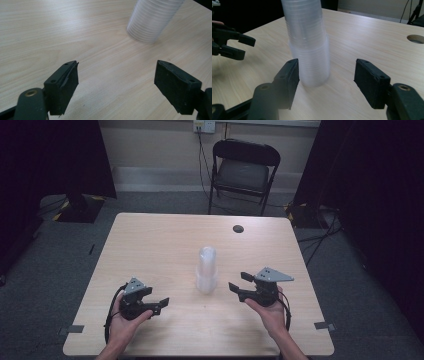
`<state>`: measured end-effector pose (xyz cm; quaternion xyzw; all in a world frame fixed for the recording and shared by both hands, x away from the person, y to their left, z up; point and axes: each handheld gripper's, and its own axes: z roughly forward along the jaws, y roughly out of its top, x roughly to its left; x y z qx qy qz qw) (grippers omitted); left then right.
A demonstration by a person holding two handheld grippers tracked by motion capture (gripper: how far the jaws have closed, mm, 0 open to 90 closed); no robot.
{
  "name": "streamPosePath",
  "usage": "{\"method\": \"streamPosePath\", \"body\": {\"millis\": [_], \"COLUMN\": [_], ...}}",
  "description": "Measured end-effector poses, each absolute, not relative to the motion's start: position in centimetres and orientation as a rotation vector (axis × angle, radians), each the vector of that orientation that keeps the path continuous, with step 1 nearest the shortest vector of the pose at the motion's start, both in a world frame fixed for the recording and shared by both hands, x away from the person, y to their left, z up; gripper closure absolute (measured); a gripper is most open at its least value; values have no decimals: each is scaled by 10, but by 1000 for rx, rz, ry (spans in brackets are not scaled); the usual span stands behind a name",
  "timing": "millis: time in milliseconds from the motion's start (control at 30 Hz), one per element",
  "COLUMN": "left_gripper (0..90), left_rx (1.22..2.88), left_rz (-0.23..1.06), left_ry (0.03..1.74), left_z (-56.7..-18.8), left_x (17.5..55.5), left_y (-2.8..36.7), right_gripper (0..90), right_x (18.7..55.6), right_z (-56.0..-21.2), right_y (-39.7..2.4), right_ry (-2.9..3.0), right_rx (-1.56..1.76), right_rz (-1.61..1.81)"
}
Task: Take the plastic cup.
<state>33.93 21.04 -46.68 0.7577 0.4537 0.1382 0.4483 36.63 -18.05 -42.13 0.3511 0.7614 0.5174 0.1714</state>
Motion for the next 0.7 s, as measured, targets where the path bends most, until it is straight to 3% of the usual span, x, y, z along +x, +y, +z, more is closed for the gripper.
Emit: {"method": "streamPosePath", "body": {"millis": [367,700], "left_gripper": [193,193], "left_rx": [1864,1861], "left_rz": [345,344], "left_ry": [1138,1140], "left_z": [-467,-467], "left_x": [339,338], "left_y": [210,211], "right_gripper": [266,234], "right_x": [377,383], "right_z": [-411,-401], "right_y": [-155,-142], "right_ry": [2184,2173], "right_rx": [934,901], "right_rz": [1525,1542]}}
